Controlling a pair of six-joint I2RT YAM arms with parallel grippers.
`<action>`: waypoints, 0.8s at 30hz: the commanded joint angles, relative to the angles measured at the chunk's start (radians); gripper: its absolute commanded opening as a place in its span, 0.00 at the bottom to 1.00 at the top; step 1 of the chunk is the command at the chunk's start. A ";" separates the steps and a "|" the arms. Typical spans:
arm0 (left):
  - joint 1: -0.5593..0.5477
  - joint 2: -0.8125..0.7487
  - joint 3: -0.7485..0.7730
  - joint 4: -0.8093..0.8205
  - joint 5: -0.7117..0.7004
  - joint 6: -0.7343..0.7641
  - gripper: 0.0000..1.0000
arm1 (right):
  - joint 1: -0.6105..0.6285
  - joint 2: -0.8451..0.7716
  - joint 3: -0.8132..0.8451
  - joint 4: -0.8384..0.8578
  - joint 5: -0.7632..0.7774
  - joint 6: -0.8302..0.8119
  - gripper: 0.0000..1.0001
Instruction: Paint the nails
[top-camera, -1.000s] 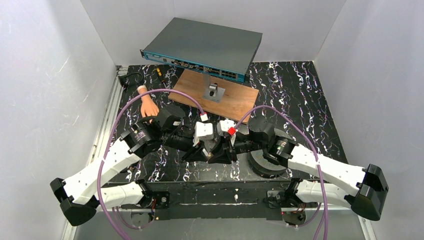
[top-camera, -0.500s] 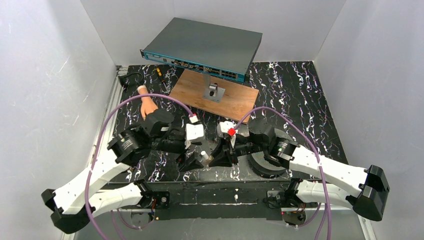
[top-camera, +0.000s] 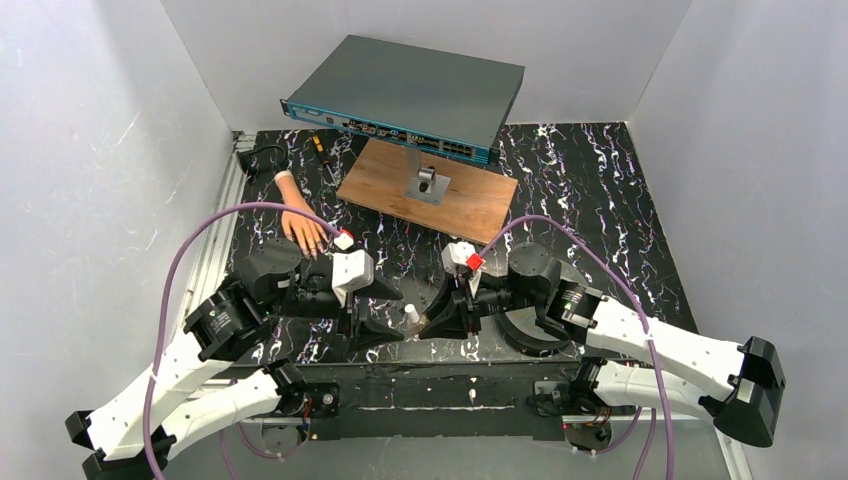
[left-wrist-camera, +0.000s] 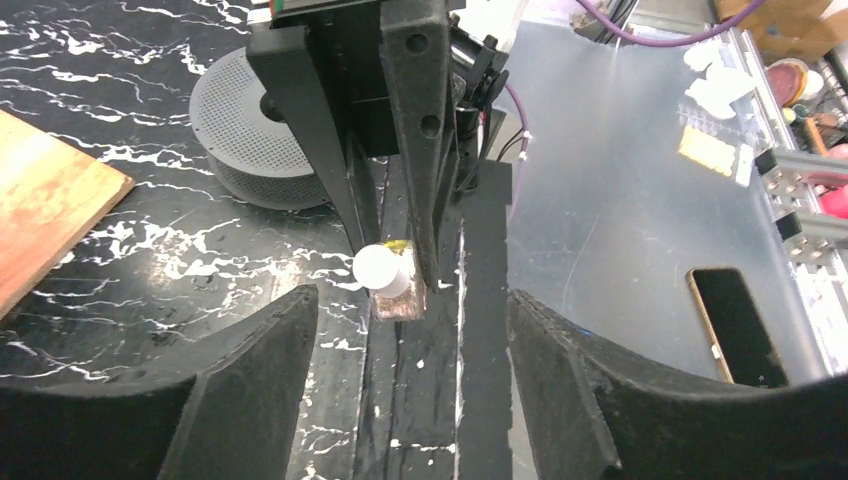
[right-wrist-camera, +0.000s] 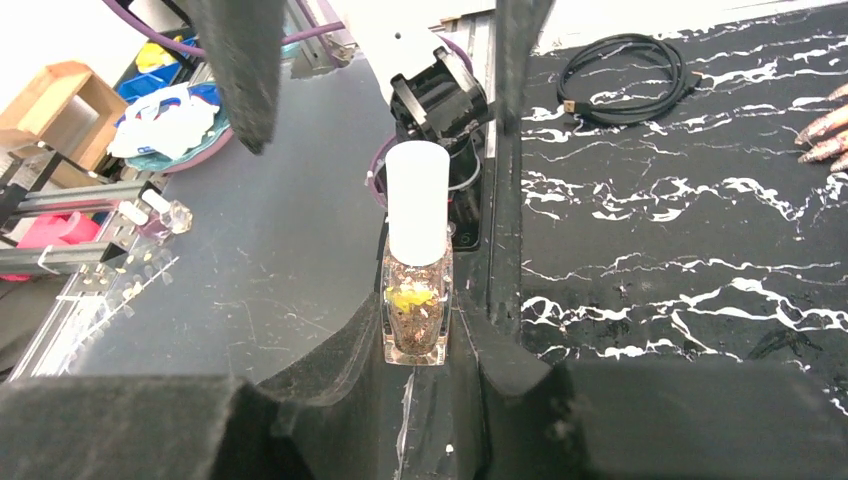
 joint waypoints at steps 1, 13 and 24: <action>-0.003 -0.015 -0.049 0.148 0.042 -0.099 0.64 | 0.023 -0.002 0.011 0.113 -0.025 0.008 0.01; -0.003 0.025 -0.066 0.197 0.083 -0.128 0.36 | 0.041 0.014 0.051 0.093 -0.019 -0.039 0.01; -0.003 0.018 -0.076 0.167 0.083 -0.138 0.37 | 0.046 0.014 0.064 0.102 -0.013 -0.059 0.01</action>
